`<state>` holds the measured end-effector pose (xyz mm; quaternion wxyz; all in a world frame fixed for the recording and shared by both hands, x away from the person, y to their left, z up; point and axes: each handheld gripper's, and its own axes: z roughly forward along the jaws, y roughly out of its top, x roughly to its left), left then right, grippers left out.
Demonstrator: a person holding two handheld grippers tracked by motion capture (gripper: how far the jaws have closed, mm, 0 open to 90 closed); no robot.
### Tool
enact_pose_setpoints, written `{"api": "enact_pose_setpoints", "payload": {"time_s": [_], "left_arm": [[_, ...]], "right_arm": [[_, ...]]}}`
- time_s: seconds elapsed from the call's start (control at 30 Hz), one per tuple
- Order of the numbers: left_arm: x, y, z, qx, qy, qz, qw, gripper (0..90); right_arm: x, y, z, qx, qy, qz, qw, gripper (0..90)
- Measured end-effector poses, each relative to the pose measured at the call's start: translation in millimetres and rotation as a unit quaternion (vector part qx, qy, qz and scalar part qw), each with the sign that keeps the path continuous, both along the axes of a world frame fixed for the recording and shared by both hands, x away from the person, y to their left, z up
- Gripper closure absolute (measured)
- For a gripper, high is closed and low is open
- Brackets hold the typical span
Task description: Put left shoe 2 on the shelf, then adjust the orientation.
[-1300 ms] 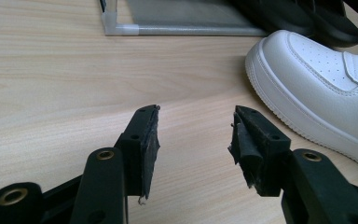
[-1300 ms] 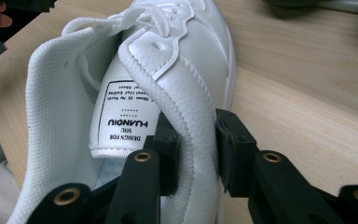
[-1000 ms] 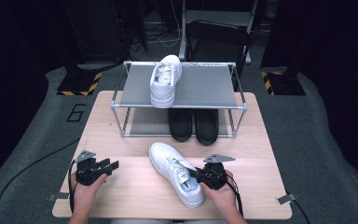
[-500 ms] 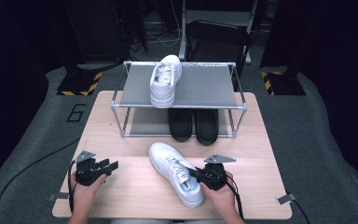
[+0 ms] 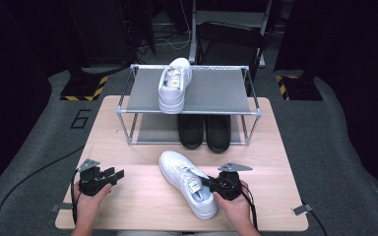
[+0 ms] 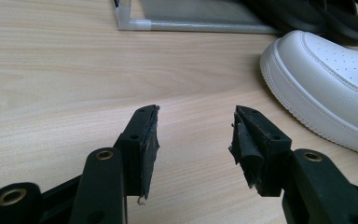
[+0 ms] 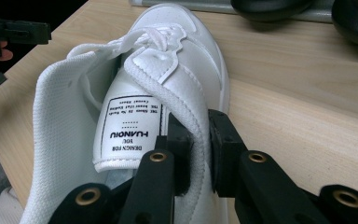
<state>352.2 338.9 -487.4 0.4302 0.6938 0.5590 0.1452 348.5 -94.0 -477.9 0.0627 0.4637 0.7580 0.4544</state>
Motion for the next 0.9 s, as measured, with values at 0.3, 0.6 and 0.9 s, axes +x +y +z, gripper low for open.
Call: {"api": "enact_pose_setpoints", "payload": {"time_s": [0.3,0.6,0.9], "left_arm": [[0.2,0.4,-1.0,0.003,-0.001,0.001,1.0000,49.6],[0.3,0.1,-0.9,0.005,-0.004,0.000,1.0000,49.6],[-1.2,1.4,-2.1,0.002,0.000,0.003,1.0000,49.6]], "right_arm": [[-2.6,-5.5,2.5,0.005,0.000,-0.004,1.0000,80.6],[-5.2,-9.1,9.2,0.014,-0.011,0.000,0.9998,80.7],[-6.9,-13.2,19.2,0.022,-0.016,-0.003,0.9996,80.7]]}}
